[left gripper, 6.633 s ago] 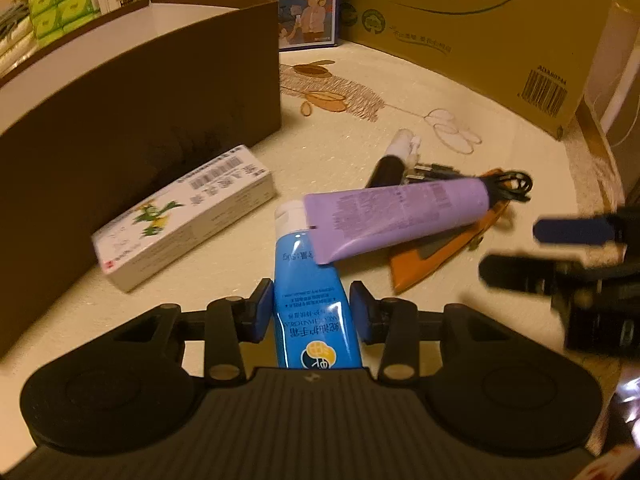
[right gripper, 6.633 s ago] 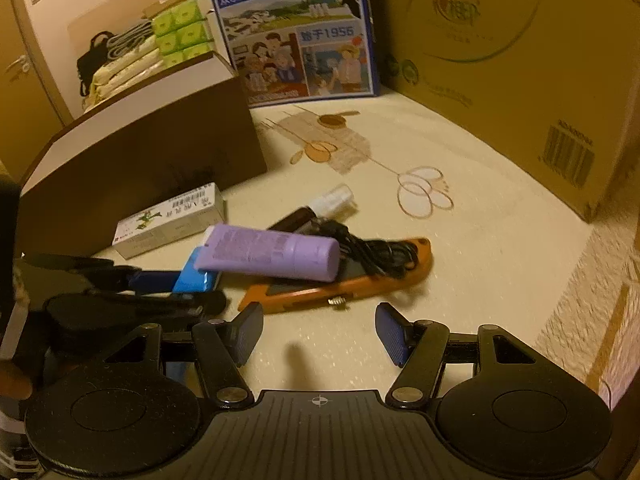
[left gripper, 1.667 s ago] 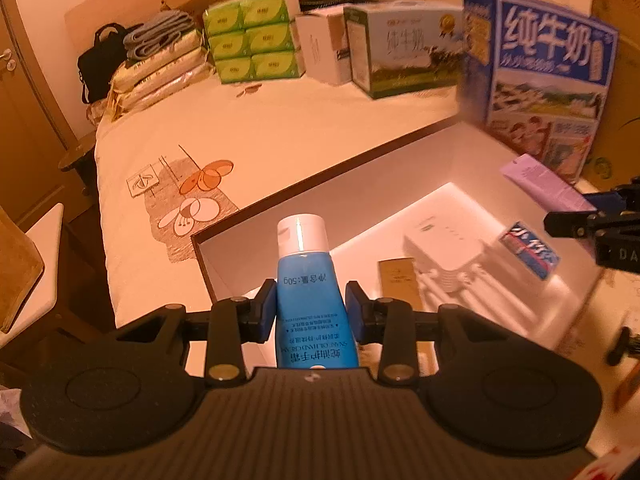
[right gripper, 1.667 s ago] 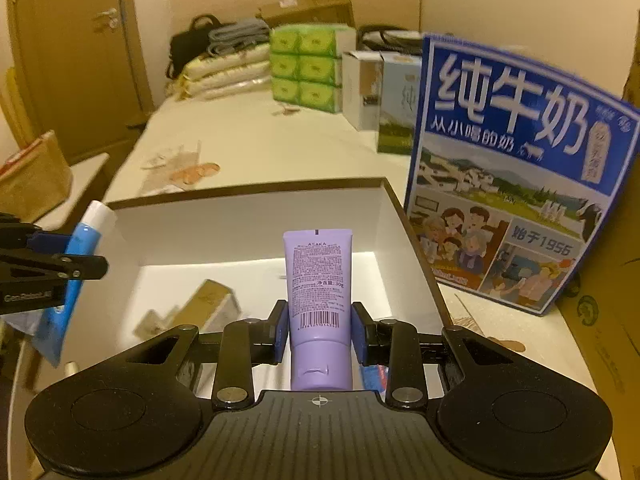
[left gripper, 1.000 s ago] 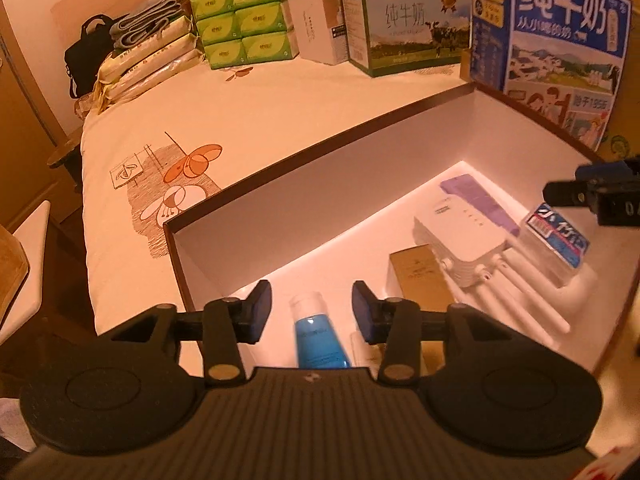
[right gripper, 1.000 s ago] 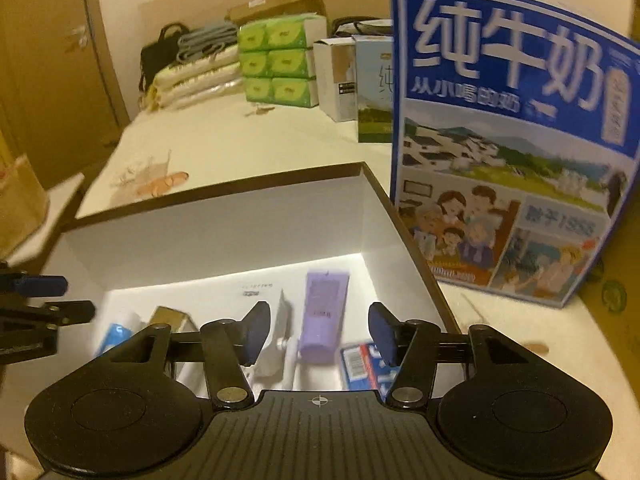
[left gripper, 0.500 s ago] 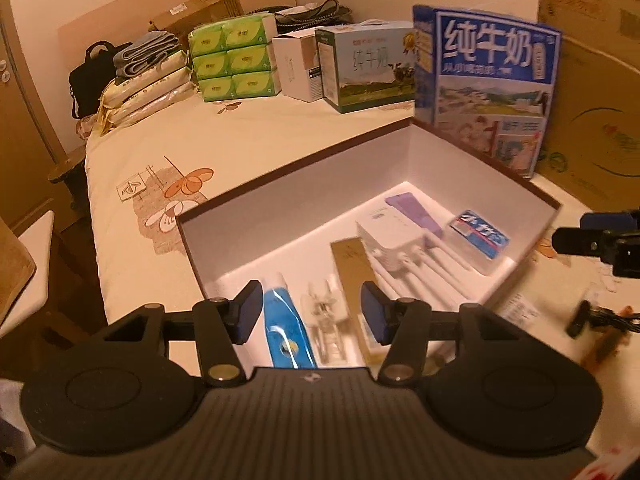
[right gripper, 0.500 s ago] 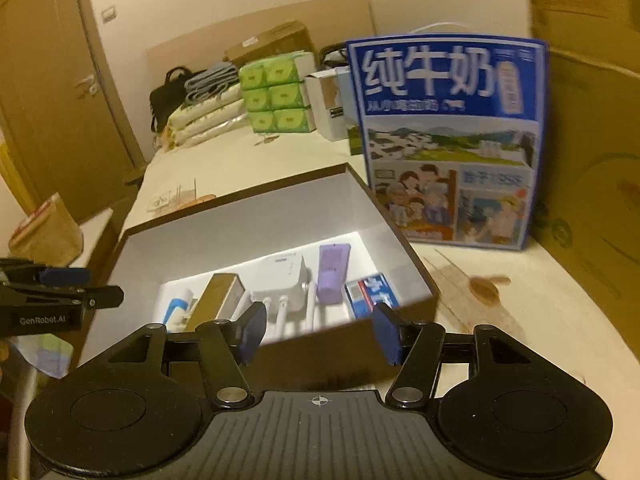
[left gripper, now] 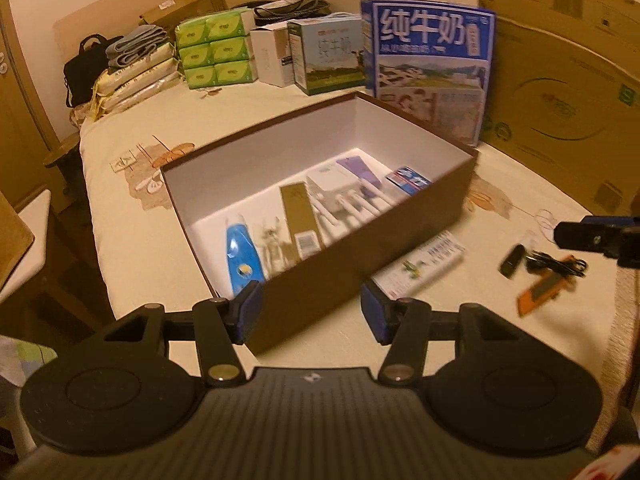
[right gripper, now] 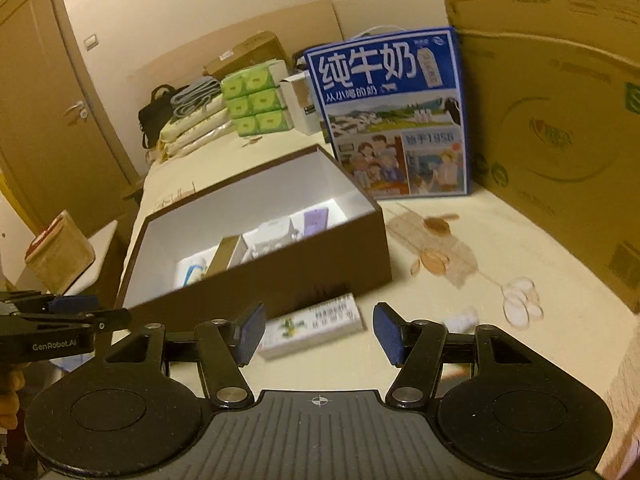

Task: Organize rigid objects
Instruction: 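Withdraw both tools from the box toward the white medicine box and cable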

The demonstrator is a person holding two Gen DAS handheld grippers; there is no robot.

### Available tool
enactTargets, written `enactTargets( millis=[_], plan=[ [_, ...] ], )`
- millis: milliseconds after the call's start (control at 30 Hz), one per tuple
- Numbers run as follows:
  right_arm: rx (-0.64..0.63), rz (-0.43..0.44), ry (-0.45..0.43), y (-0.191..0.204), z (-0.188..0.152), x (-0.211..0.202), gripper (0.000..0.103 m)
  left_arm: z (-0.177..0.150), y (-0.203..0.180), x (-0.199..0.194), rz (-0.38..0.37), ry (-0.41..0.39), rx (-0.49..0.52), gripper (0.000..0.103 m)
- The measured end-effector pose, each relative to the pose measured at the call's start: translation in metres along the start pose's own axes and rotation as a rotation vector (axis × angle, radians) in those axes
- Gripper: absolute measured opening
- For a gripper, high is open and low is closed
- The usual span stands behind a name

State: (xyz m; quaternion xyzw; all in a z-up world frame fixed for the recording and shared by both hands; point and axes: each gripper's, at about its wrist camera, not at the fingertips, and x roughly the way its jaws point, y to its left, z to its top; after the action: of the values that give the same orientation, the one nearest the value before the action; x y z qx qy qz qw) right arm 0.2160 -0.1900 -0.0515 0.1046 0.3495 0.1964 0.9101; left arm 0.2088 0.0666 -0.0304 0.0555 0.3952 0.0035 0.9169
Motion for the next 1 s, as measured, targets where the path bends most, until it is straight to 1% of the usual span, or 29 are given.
enactTargets(
  millis=[233,367,700,900,1000],
  plan=[
    [0.005,-0.012,0.019,0.002,-0.024,-0.027,0.057,-0.023,-0.020,-0.024,-0.021,0.017,0.007,0.050],
    [0.003,-0.022,0.024,0.002,-0.036,-0.040,0.057,-0.037,-0.029,-0.031,-0.031,0.036,0.020,0.050],
    [-0.022,-0.068,0.076,0.003,-0.070,-0.056,0.057,-0.069,-0.048,-0.035,-0.062,0.087,0.043,0.050],
    [0.002,-0.093,0.108,-0.006,-0.086,-0.059,0.057,-0.081,-0.058,-0.032,-0.083,0.107,0.060,0.050],
    [0.007,-0.107,0.116,-0.009,-0.091,-0.059,0.057,-0.083,-0.062,-0.030,-0.102,0.104,0.061,0.050]
  ],
)
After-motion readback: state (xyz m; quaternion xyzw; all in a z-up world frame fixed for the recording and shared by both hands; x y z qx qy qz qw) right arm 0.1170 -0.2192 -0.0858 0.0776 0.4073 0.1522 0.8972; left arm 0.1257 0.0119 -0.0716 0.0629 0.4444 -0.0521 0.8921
